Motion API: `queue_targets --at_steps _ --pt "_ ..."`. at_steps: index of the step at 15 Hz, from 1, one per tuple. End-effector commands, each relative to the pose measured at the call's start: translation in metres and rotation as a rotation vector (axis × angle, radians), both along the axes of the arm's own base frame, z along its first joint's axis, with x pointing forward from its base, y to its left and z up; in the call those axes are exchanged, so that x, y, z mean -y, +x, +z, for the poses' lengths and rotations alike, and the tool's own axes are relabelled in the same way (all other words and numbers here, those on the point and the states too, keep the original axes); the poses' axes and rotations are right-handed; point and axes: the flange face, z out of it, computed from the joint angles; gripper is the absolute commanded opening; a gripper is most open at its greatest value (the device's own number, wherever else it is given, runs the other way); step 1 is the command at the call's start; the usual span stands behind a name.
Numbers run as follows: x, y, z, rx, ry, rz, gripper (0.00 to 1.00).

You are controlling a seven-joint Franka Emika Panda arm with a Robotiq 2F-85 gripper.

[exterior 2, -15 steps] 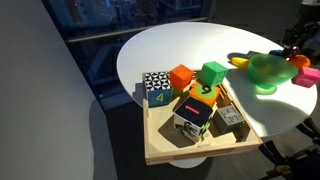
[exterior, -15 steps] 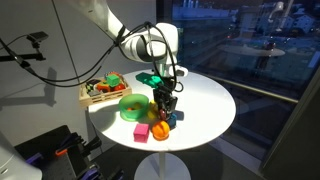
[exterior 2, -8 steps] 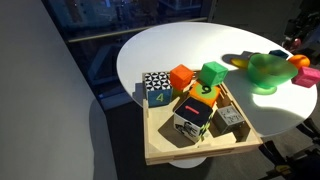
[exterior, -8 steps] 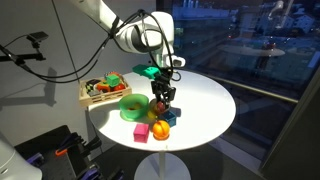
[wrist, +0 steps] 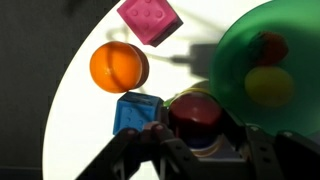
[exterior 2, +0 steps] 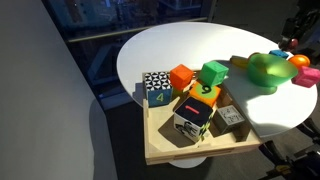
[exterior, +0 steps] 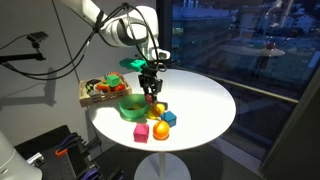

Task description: Pick up the round brown toy and put it in the green bowl

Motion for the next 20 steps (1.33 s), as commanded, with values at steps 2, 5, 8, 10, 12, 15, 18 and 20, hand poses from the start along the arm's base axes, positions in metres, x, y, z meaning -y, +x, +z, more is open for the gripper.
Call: queue_targets --at_steps 2,5,8,10,12,15,18,20 --pt "-0.029 -0.02 0.005 0.0 0.0 0.066 0.31" --pt "-0.039 -0.027 0.005 0.001 -0.009 0.091 0.81" --pt "-0.041 -0.032 0.013 0.007 -0.005 0.093 1.0" --pt "-0.039 -0.036 0.022 0.009 0.003 0.089 1.0" --pt "-0.036 -0.039 0.034 0.013 0.008 0.086 1.0" --pt "-0.03 -0.045 0.052 0.007 0.017 0.083 1.0" --pt "-0.023 -0.055 0.069 -0.018 0.024 0.079 1.0" --pt "-0.018 -0.062 0.079 -0.044 0.027 0.076 1.0"
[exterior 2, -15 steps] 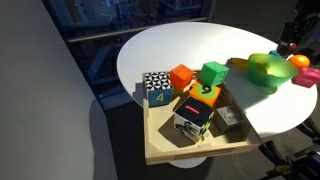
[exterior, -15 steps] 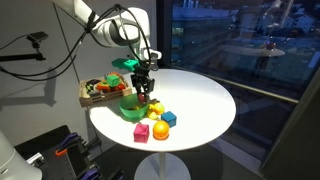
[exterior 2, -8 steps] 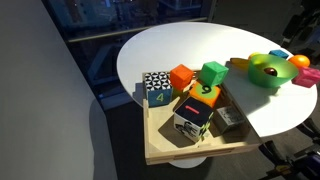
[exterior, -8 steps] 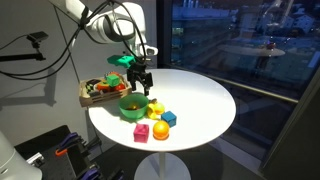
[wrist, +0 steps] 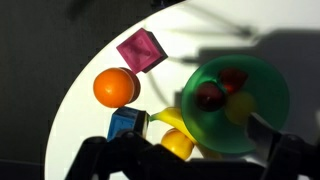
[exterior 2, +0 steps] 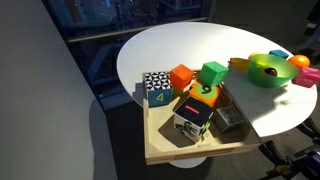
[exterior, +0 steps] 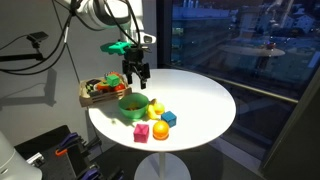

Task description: Pick up the round brown toy and put it in the green bowl

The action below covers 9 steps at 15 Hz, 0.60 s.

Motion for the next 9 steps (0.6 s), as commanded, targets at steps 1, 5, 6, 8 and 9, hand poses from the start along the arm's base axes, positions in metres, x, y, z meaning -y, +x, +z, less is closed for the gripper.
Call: queue_targets --at_steps 1,5,6,8,9 --pt "0.011 -0.019 0.023 -0.04 0.019 0.002 1.0" --pt "0.02 -0.034 0.038 -0.074 0.037 0.008 1.0" --pt "0.022 -0.037 0.042 -0.071 0.046 0.014 1.0" --pt "0.026 -0.042 0.047 -0.063 0.058 0.02 1.0" --pt "0.027 -0.043 0.05 -0.045 0.061 0.017 1.0"
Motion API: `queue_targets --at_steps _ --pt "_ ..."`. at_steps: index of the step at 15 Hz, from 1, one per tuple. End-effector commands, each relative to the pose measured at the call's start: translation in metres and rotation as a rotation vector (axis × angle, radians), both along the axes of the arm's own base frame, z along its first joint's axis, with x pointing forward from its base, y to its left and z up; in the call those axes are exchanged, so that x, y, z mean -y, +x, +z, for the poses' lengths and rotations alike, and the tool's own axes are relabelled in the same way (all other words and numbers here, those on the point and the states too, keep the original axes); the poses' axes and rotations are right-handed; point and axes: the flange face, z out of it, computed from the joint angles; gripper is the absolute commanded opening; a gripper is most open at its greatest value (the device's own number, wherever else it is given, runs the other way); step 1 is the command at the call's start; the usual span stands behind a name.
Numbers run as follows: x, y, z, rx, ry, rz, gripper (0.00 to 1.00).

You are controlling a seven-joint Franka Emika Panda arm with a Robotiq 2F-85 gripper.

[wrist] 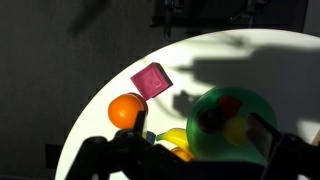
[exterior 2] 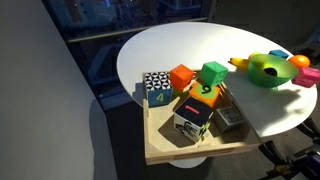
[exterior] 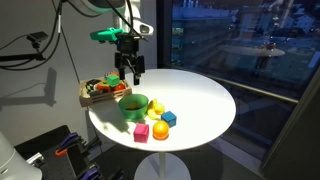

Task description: Pick up the round brown toy and put it in the green bowl

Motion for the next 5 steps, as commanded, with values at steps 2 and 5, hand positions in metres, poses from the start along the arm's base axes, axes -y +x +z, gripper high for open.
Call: queue_targets --at_steps 2,5 --pt "0.0035 -0.0027 0.006 0.012 0.01 0.001 1.0" --pt "0.0037 -0.0031 0.0058 0.012 0.011 0.001 1.0"
